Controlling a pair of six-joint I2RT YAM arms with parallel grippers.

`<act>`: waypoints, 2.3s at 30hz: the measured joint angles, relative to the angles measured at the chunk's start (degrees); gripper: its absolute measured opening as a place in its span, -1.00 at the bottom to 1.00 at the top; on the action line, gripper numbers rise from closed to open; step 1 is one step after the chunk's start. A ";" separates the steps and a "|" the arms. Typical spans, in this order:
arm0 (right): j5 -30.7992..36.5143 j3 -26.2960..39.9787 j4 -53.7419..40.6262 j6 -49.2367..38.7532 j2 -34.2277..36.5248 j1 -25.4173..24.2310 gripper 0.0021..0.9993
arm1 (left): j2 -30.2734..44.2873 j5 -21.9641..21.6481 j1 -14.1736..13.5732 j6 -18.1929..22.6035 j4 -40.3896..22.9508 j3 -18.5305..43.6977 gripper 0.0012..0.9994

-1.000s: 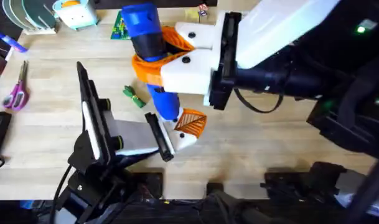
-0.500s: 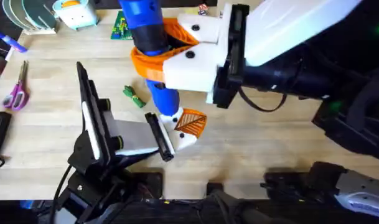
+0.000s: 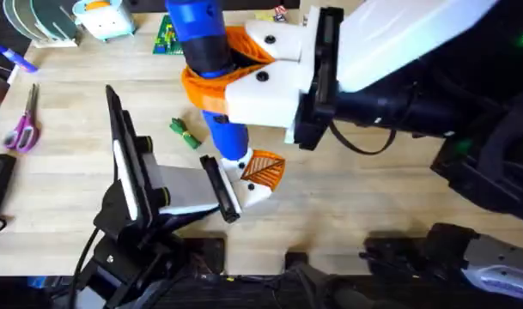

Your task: Pick up the gripper from the table and insert it into the empty holder that is missing its gripper. Then pick up a screw, insert it into the mounting hole, and use the screwdriver to tighten it. Finally, clean up the table by picking up the vegetable and placing it into the bucket.

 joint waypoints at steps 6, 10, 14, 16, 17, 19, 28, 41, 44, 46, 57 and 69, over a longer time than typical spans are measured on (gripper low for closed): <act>0.00 0.00 -1.41 0.02 -0.13 0.00 -0.96 | 0.00 0.00 0.00 0.00 0.00 0.00 -0.98; 0.00 0.00 -3.01 0.00 -0.22 0.00 -0.96 | 0.00 0.00 0.00 0.00 0.00 0.00 -0.98; 0.00 0.00 -2.82 0.00 -0.24 0.00 -0.96 | 0.00 0.00 -0.02 0.00 0.00 0.00 -0.98; 0.00 0.00 -2.80 -0.04 -0.24 0.00 -0.96 | 0.00 0.00 0.00 0.00 0.00 0.00 -0.98; 0.00 0.00 -2.87 -0.07 -0.24 0.00 -0.96 | 0.00 0.00 0.00 0.00 0.00 0.00 -0.98; 0.02 0.00 -3.12 -0.14 -0.24 0.00 -0.96 | 0.00 0.00 0.00 0.00 0.00 0.00 -0.98; 0.02 0.00 -3.51 -0.22 -0.18 0.00 -0.96 | 0.00 0.02 -0.01 0.01 -0.01 0.00 -0.98; -0.16 -0.49 6.11 -0.17 -7.70 -6.73 -0.96 | 0.00 0.00 0.00 0.00 0.00 0.00 -0.98; -0.35 -0.39 -0.07 -3.39 -7.75 -10.13 -0.96 | 0.00 0.00 0.00 0.00 0.00 0.00 -0.98; 0.41 -0.42 -5.20 -7.87 -6.05 -12.65 -0.96 | 0.00 0.00 0.00 0.00 0.00 0.00 -0.98; 19.99 -0.44 -13.30 -41.47 9.54 -30.53 -0.96 | 0.00 0.00 -0.01 0.00 0.00 0.00 -0.98; 35.83 -0.44 -13.20 -67.53 34.74 -37.62 -0.96 | 0.00 0.00 0.00 0.00 0.02 0.00 -0.98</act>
